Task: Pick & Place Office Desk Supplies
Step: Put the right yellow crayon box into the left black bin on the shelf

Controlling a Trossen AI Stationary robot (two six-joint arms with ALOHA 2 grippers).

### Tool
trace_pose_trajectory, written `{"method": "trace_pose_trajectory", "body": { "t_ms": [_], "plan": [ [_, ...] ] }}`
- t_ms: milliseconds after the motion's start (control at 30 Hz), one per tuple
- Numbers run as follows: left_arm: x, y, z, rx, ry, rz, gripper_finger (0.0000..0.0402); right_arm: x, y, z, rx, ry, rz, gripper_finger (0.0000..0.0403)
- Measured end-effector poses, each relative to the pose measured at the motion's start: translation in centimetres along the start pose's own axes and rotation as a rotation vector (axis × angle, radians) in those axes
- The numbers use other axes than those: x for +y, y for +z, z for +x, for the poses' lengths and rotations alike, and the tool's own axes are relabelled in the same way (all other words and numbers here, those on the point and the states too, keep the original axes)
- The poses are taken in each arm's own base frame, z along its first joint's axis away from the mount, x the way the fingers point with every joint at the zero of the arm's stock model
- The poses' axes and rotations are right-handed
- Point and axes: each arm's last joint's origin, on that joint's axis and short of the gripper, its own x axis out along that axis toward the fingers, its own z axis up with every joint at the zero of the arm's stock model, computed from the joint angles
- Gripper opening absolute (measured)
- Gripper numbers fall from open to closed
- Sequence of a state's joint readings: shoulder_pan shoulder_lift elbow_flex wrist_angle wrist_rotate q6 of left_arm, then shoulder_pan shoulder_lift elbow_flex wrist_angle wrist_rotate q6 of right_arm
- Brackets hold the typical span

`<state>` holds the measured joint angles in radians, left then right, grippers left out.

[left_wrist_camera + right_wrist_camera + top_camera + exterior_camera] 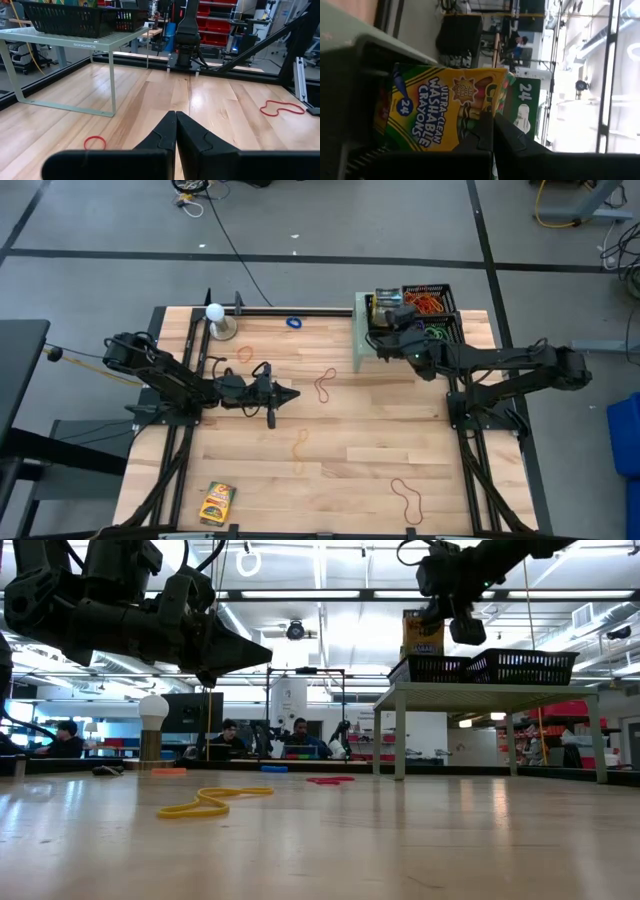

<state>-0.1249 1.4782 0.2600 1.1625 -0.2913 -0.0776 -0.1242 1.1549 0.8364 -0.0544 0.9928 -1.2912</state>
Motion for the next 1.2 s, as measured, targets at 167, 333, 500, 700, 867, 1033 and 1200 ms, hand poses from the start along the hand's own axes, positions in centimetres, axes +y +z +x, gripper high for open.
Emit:
{"method": "trace_pose_trajectory", "body": {
  "t_ms": [167, 333, 500, 700, 867, 1033, 1200],
  "plan": [
    [0.0, 0.0, 0.0, 0.000, 0.000, 0.007, 0.0011, 0.1, -0.1, 0.1, -0.006, 0.008, -0.004, 0.0000],
    [0.0, 0.0, 0.0, 0.000, 0.000, 0.008, 0.0011, 0.3, -0.5, 0.6, 0.012, 0.033, -0.020, 0.0000],
    [0.0, 0.0, 0.0, 0.000, 0.000, 0.009, 0.0011, 0.4, -0.7, 0.8, 0.015, 0.048, 0.001, 0.0001],
    [0.0, 0.0, 0.0, 0.000, 0.000, 0.010, 0.0011, 0.7, -1.1, 1.2, 0.033, 0.073, -0.020, 0.0009],
    [0.0, 0.0, 0.0, 0.000, 0.000, 0.010, 0.0011, 0.6, -1.1, 1.2, 0.028, 0.070, 0.001, 0.0012],
    [0.0, 0.0, 0.0, 0.000, 0.000, 0.010, 0.0011, 0.6, -1.1, 1.2, 0.027, 0.073, 0.007, 0.0036],
    [0.0, 0.0, 0.0, 0.000, 0.000, 0.010, 0.0011, 0.6, -1.1, 1.2, 0.028, 0.073, 0.012, 0.0083]
  ]
}}
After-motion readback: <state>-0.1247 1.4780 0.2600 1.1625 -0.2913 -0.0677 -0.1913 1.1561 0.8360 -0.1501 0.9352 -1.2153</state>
